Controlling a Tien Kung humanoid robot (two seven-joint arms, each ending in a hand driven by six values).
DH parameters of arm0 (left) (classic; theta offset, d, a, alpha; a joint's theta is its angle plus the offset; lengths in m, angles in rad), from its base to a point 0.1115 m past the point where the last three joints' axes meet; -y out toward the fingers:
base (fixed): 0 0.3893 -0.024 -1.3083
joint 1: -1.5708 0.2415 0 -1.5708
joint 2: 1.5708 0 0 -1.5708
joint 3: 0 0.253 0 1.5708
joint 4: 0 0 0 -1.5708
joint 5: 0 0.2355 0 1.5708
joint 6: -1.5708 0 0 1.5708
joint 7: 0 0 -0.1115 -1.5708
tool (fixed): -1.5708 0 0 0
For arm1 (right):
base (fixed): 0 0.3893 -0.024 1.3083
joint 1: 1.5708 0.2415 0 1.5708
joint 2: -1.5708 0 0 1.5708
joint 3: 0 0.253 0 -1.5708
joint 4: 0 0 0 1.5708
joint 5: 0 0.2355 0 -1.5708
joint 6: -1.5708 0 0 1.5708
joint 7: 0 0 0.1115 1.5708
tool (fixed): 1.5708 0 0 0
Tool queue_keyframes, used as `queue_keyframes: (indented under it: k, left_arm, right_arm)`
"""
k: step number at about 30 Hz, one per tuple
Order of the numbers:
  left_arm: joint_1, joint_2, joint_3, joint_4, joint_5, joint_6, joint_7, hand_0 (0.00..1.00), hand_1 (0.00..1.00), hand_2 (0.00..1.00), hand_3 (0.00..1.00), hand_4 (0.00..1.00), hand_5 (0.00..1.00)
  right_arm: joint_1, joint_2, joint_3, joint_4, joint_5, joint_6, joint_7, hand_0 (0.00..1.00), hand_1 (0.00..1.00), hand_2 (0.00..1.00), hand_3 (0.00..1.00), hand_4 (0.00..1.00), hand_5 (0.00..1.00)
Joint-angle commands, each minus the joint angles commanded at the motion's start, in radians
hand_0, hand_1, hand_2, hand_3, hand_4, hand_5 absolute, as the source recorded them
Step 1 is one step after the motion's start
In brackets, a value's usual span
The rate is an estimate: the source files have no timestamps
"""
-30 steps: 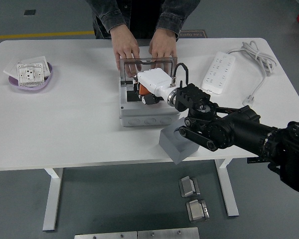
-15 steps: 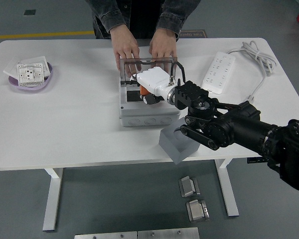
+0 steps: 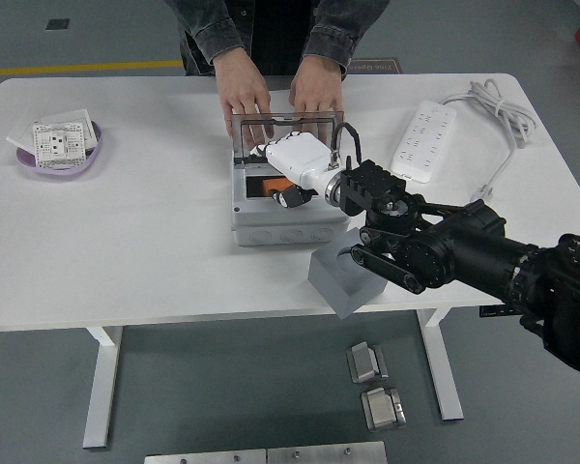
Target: Pick up the cylinder from the cube,place it in the box,flap close box
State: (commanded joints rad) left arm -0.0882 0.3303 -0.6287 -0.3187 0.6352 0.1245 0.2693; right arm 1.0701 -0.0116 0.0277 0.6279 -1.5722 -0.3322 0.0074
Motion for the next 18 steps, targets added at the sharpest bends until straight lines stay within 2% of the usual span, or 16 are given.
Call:
queue_keyframes:
  k: [4, 11, 15, 18]
  left_arm:
    - [0.004, -0.002, -0.003, 0.000, -0.001, 0.000, 0.000, 0.710, 0.705, 0.562, 0.783, 0.743, 0.282]
    - [0.012, -0.008, -0.010, 0.002, 0.001, 0.000, 0.000, 0.710, 0.705, 0.561, 0.780, 0.740, 0.278]
    - [0.010, -0.007, -0.013, 0.001, 0.004, -0.001, -0.001, 0.710, 0.705, 0.561, 0.780, 0.740, 0.278]
    - [0.006, -0.005, -0.016, -0.002, 0.007, -0.001, -0.001, 0.710, 0.705, 0.562, 0.780, 0.740, 0.279]
  right_arm:
    - [-0.037, -0.032, 0.075, 0.047, -0.020, -0.013, -0.012, 0.841, 0.771, 0.770, 0.846, 0.701, 0.007]
    - [-0.135, -0.110, 0.263, 0.203, -0.103, -0.021, -0.044, 0.843, 0.772, 0.766, 0.846, 0.713, 0.029]
    - [-0.129, -0.128, 0.351, 0.281, -0.123, -0.007, -0.060, 0.843, 0.772, 0.766, 0.846, 0.713, 0.029]
    - [-0.107, -0.134, 0.401, 0.302, -0.126, 0.003, -0.070, 0.836, 0.771, 0.765, 0.838, 0.722, 0.042]
